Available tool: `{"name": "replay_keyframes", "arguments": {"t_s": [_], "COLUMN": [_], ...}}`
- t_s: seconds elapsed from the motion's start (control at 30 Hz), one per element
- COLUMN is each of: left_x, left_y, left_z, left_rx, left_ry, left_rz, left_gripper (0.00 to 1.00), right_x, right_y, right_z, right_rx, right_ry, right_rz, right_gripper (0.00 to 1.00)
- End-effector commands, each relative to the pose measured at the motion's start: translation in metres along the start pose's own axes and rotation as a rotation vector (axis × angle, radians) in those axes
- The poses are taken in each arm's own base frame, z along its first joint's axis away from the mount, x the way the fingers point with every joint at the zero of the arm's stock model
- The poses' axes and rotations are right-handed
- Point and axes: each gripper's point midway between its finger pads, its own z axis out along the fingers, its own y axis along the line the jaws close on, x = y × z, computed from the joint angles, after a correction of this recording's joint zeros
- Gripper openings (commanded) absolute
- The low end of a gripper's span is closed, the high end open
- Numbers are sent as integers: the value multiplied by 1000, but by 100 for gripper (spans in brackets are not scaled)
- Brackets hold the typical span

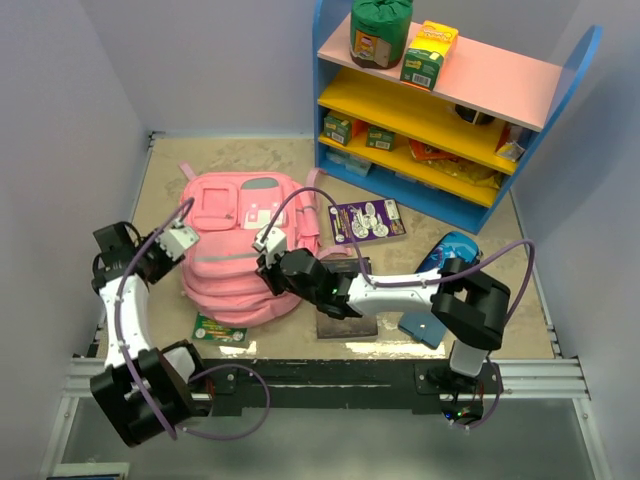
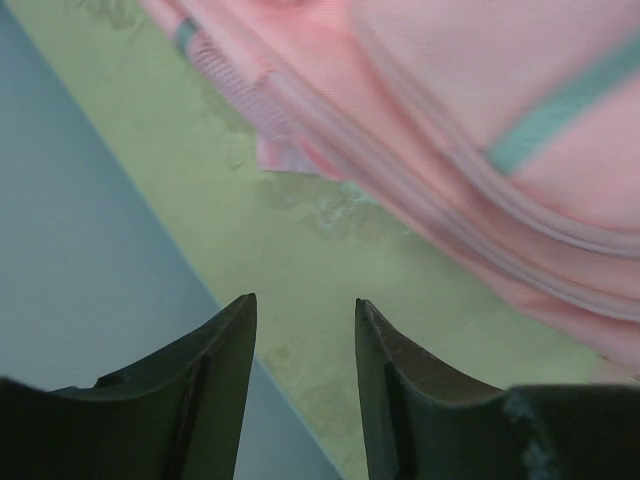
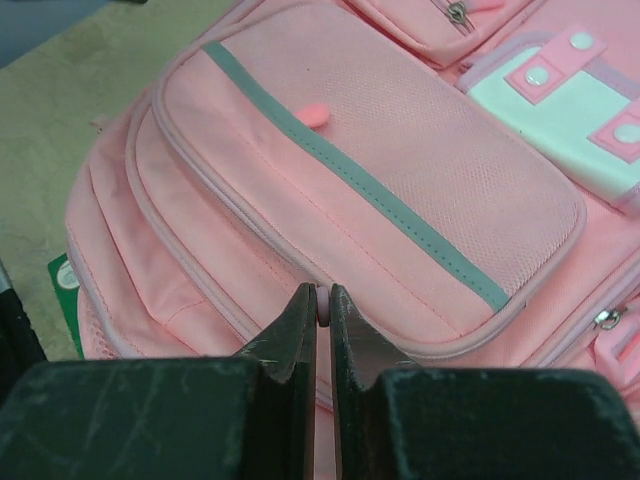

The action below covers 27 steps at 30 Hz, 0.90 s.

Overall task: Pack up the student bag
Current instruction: Unzip the student bag at the center of the board.

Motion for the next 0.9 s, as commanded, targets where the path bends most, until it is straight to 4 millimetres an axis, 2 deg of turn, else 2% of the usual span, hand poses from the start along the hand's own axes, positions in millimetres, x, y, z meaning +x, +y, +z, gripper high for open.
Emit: {"name": "replay_keyframes", "arguments": {"t_s": [0.0, 0.13, 0.27, 0.3, 0.4, 0.53, 0.6, 0.67, 0.7, 0.77, 0.83, 0.87], "left_x": [-18, -20, -26, -25, -24, -38, -43, -47, -48, -49, -51, -53], "left_y": [-51, -76, -85, -88, -102, -121, -131, -132, -134, -138, -139, -140], "left_z": [-4, 9, 22, 25, 32, 26, 22, 20, 19, 18, 19, 18], "left_rx": [125, 215, 249, 254, 303, 383, 409, 397, 402, 421, 436, 444], "left_ry": [-156, -193, -254, -259, -289, -383, -428, -457, -467, -486, -502, -515], "left_rz": [136, 78, 43, 39, 26, 33, 71, 103, 109, 114, 122, 127], "left_gripper": [50, 50, 50, 51, 51, 48, 39, 31, 29, 28, 27, 27], "right_x": [-20, -26, -24, -29, -29, -29, -37, -33, -39, -35, -45, -43], "right_y": [-19, -11, -7, -7, -9, -7, 1, 8, 15, 21, 31, 34], "right_z": [8, 12, 20, 23, 30, 38, 44, 51, 55, 64, 67, 70], "right_rx": [64, 44, 48, 55, 94, 120, 105, 88, 69, 56, 34, 27], "right_ry": [-28, -26, -13, -17, 2, 18, 5, 8, -3, -1, -28, -31], "right_rz": [36, 49, 64, 67, 74, 75, 82, 89, 95, 101, 110, 116], "right_gripper": [0, 0, 0, 0, 0, 0, 0, 0, 0, 0, 0, 0]}}
